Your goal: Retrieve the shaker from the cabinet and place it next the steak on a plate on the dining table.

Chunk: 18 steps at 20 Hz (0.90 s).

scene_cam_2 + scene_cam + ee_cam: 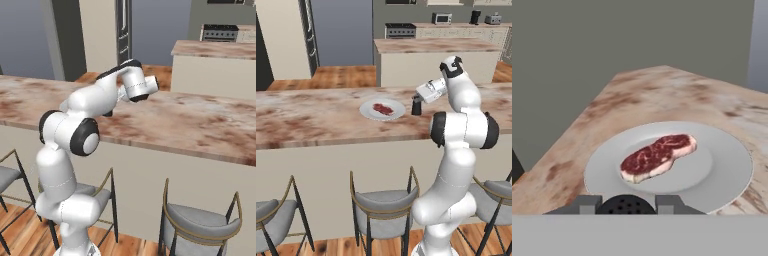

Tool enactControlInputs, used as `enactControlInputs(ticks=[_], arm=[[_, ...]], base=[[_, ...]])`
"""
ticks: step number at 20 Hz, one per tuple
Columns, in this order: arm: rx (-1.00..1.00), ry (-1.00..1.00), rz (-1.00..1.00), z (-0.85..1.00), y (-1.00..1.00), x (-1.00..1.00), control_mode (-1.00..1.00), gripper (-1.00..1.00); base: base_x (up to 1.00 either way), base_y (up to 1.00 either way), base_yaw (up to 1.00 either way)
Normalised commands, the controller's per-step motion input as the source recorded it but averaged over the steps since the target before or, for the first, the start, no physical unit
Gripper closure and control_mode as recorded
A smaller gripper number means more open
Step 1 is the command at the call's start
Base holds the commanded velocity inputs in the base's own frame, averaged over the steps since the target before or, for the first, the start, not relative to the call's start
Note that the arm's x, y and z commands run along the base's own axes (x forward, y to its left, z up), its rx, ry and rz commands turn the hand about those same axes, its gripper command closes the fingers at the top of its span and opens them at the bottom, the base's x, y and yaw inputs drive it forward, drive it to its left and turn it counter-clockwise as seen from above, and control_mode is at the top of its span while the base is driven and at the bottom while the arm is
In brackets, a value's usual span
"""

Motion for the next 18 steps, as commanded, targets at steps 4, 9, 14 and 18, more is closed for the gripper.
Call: enactControlInputs(ticks=[4, 9, 14, 18], arm=[[0.00, 0.00, 0.00, -0.17, 0.00, 0.25, -1.00, 1.00], [0.00, 0.00, 0.00, -0.15, 0.00, 0.01, -1.00, 1.00], [0.00, 0.00, 0.00, -0.16, 0.00, -0.26, -1.00, 1.00], [0.00, 0.00, 0.00, -0.18, 0.00, -0.28, -1.00, 1.00]], base=[[0.00, 0.00, 0.00], [0.00, 0.00, 0.00], [0.00, 0.00, 0.00], [0.00, 0.00, 0.00]])
